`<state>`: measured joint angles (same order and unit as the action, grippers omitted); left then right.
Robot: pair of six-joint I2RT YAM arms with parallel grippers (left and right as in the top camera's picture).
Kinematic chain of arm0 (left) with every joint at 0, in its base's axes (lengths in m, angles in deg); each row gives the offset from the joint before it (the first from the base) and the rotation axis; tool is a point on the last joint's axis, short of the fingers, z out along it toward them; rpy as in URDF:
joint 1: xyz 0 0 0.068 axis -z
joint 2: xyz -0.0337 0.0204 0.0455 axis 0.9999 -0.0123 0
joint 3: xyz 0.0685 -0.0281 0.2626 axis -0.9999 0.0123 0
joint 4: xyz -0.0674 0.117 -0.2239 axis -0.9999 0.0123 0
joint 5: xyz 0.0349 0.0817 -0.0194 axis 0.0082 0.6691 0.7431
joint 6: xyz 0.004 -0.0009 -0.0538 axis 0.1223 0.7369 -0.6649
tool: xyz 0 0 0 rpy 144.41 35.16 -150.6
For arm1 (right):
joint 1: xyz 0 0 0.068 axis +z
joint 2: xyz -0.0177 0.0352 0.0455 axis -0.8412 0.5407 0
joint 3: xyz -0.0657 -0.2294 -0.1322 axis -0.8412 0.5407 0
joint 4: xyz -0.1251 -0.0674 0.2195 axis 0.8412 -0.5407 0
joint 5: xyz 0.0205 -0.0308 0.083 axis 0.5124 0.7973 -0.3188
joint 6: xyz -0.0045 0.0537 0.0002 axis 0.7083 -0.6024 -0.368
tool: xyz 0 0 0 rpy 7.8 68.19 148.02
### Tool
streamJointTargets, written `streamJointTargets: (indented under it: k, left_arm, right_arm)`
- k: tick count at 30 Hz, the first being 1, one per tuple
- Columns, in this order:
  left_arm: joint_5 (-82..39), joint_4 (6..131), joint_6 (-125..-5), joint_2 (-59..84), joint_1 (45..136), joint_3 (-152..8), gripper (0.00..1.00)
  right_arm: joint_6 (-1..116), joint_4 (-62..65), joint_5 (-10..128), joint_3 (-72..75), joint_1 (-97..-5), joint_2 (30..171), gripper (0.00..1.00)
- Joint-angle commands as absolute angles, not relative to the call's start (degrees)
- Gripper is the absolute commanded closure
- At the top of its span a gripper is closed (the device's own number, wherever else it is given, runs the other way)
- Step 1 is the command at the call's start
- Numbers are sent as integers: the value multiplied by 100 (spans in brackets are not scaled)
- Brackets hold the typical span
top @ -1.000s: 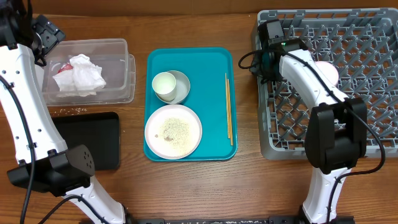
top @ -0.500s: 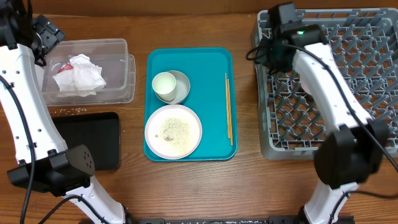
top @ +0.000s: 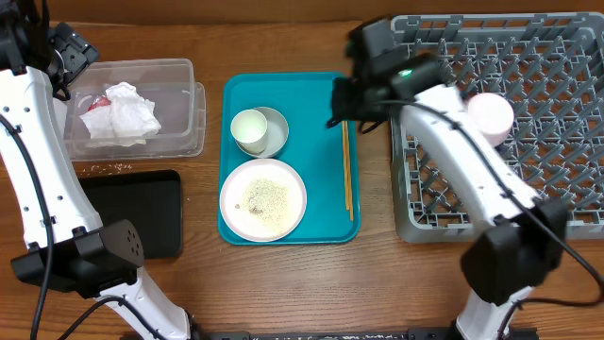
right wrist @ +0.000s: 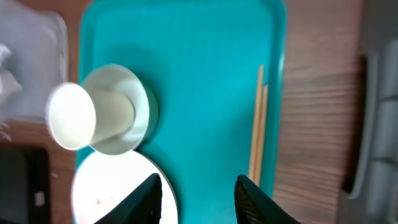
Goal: Sort waste into correct bins and load items into the dishwasher
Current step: 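Move the right gripper over the wooden chopsticks on the tray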
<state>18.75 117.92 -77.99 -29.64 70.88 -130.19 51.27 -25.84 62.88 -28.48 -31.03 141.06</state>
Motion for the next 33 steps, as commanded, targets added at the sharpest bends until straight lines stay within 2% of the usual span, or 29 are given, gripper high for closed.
streamJointTargets:
  k: [1,9,33]
  left_arm:
    - [1890,11790,-7731,-3003,7095,-13010,0]
    - [1888,11790,-7731,-3003,7095,-13010,0]
    - [1888,11790,-7731,-3003,7095,-13010,0]
  right_arm:
    - [4905,-2551,6780,-2711,-3022,14569,60]
    - [4907,-2575,6773,-2708,-2985,15338,59]
    - [4929,-2487,7138,-2695,-2861,16167,60]
